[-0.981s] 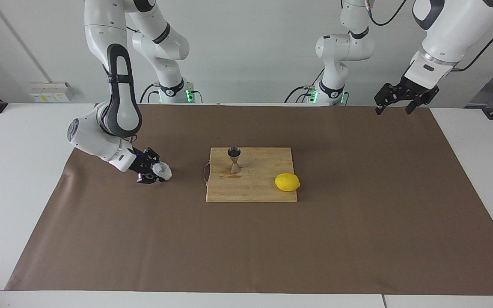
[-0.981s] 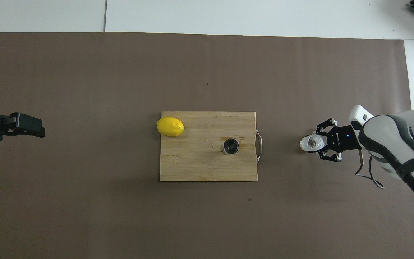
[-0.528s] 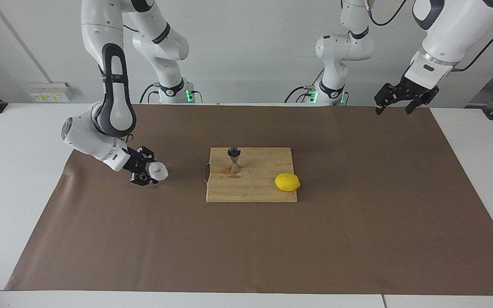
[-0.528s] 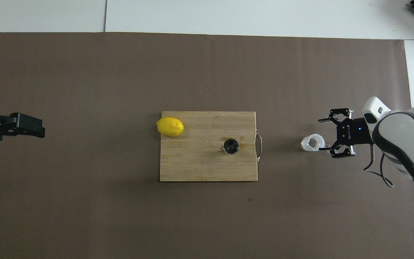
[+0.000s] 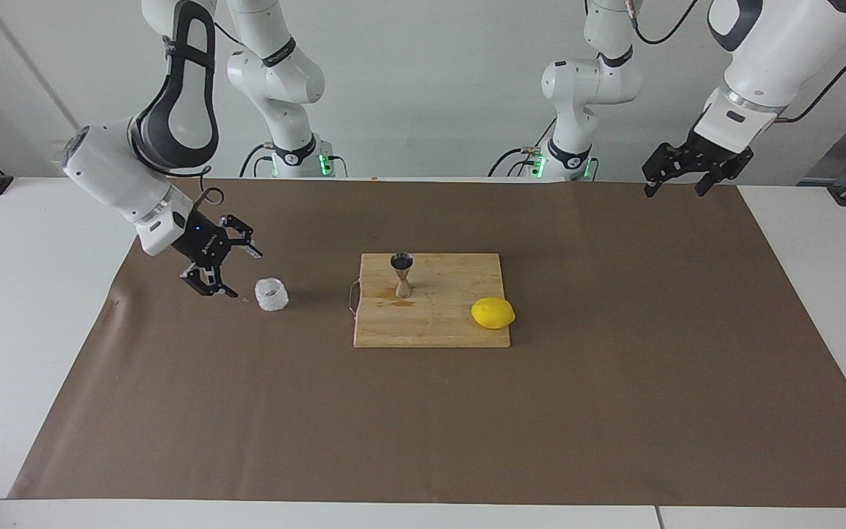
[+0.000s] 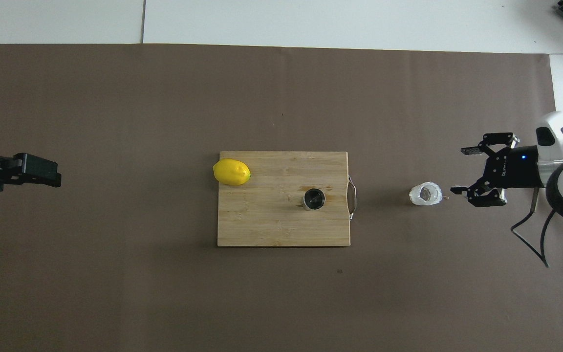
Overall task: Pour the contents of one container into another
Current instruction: 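Set down the clear cup and open the right gripper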
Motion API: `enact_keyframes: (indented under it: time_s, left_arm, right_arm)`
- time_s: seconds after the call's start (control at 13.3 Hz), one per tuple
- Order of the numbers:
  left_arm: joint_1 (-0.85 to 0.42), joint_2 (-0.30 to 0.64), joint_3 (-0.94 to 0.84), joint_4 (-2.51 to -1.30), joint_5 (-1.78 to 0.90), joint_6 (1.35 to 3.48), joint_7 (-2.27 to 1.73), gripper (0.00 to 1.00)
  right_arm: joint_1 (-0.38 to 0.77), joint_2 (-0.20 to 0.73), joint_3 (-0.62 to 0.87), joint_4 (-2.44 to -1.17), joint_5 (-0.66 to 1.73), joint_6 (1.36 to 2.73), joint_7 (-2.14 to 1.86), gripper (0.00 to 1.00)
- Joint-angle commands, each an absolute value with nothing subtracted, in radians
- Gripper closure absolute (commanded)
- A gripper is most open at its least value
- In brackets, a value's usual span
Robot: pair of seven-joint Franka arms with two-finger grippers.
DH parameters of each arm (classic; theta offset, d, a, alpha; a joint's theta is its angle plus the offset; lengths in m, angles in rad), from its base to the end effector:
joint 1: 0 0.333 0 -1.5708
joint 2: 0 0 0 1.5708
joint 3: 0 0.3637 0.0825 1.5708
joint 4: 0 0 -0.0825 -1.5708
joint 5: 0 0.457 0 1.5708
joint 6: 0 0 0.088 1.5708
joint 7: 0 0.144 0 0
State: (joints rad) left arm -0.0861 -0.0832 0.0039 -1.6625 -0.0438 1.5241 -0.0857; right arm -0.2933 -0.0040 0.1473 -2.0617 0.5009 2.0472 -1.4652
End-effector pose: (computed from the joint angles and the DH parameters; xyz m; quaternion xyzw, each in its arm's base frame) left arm 0.5871 -0.0548 0.6324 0.9994 0.0013 -0.0293 0.0197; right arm 0.6146 -0.0478 0.4207 -0.8360 -0.5030 -0.1547 0.1556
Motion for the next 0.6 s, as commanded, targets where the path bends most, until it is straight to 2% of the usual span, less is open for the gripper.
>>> enact_keyframes:
  time_s: [0.0, 0.23, 0.53]
  left_arm:
    - [-0.089, -0.103, 0.006, -1.677, -0.023, 1.514, -0.098, 0.0]
    - [-0.089, -0.103, 0.006, -1.677, -0.023, 1.514, -0.098, 0.0]
    - [-0.089, -0.103, 0.006, -1.677, -0.023, 1.514, -0.098, 0.0]
  right_arm:
    - [-0.252, -0.07, 0.158, -2.021, 0.375, 2.004, -1.156, 0.0]
    - [-0.187, -0.061, 0.161, -1.89, 0.227, 1.939, -0.796, 0.0]
    - [-0.128, -0.067, 0.16, -1.832, 0.178, 1.896, -0.338, 0.0]
